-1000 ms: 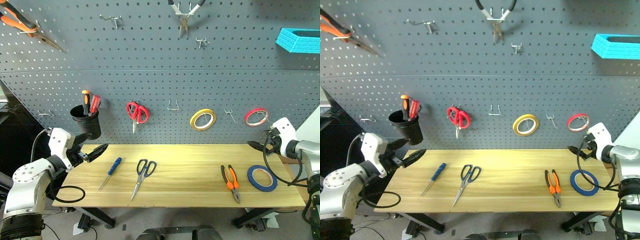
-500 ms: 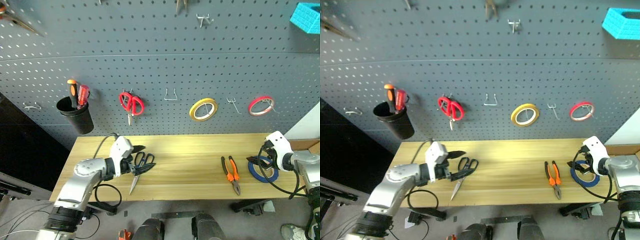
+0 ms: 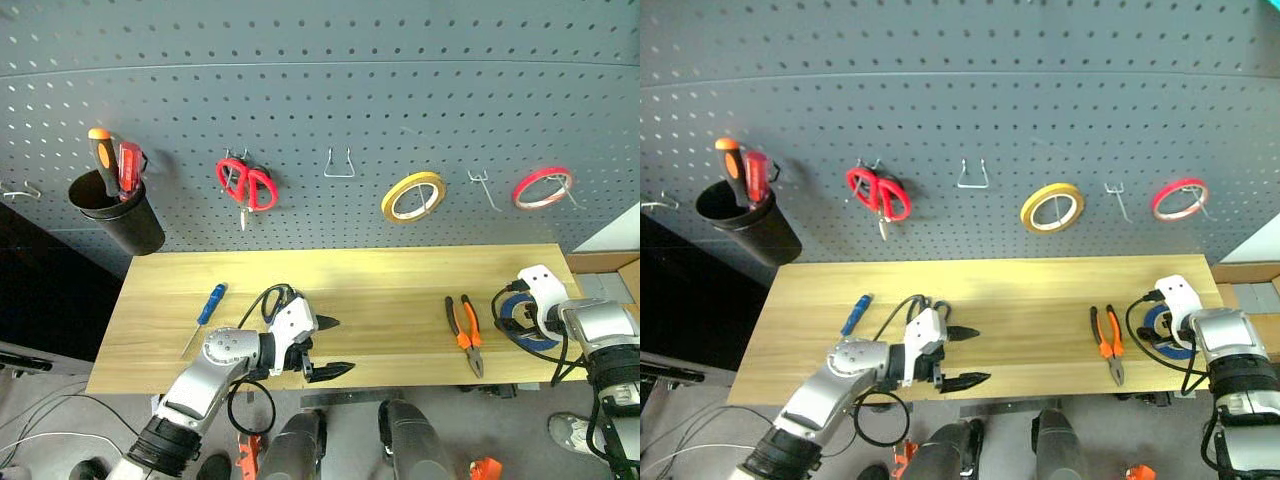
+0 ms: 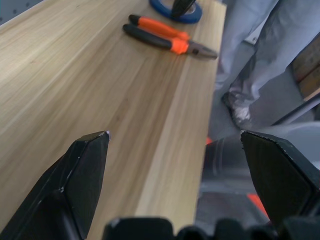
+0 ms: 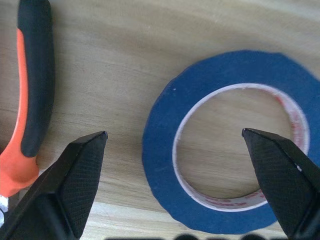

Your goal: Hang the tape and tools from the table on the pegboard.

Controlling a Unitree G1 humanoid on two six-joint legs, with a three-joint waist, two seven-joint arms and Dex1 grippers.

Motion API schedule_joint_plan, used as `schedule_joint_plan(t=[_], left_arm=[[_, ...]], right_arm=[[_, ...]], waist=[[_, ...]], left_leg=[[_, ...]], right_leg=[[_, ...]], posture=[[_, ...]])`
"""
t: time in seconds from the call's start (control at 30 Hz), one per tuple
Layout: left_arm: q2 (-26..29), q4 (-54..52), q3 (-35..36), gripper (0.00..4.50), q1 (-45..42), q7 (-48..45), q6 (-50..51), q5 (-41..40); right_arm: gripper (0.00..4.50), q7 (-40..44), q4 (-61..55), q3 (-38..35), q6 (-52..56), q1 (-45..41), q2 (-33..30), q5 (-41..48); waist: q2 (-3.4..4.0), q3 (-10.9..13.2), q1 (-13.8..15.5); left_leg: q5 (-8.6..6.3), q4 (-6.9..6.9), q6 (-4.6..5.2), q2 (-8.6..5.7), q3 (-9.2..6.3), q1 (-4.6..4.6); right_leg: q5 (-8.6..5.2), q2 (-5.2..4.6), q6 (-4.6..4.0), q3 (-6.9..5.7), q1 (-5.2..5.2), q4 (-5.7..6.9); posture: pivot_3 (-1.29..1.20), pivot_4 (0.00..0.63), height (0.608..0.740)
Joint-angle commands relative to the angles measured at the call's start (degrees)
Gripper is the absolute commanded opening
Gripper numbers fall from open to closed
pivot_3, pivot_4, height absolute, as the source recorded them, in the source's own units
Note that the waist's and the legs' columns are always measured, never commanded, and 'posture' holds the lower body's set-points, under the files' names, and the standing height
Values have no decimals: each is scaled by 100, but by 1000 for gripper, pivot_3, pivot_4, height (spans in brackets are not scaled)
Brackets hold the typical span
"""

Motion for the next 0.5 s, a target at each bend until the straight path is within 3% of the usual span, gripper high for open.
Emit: schedule_joint_plan(t=[0.03, 0.07, 0.17, 0.4, 0.5], left_arm=[[50, -534, 86, 4482, 139, 92, 190, -161], [81, -627, 106, 4482, 172, 105, 238, -188], [153, -819, 234, 4500, 211, 150, 383, -287], [300, -760, 403, 4500, 67, 129, 428, -383], [283, -683, 445, 4500, -155, 61, 454, -496]], right_arm=[[4500, -90, 173, -7, 249, -55, 27, -11], [4500, -133, 248, -14, 316, -75, 45, -12], [3900, -288, 403, -75, 399, -69, 101, -4], [1461, -342, 114, -218, 353, 60, 178, 124], [448, -277, -422, 135, 297, 236, -142, -161]], waist=[[-7, 30, 3], [-15, 42, 7], [-32, 59, 23], [-39, 65, 49], [-36, 67, 97]], left_leg=[[0, 0, 0, 0, 1, 0], [0, 2, 0, 0, 1, 0], [-1, 18, 1, 0, -1, -1], [-16, 54, 26, -3, -5, -8], [-13, 57, 21, -4, -6, -12]], right_leg=[[0, 0, 0, 0, 0, 0], [0, 0, 0, 0, 0, 1], [1, 0, 2, -2, 2, 8], [21, 1, 24, -3, 12, 1], [26, 1, 28, -5, 13, -3]], posture=[[-93, 357, 740], [-87, 359, 740], [-80, 356, 740], [-92, 344, 740], [-110, 337, 740]])
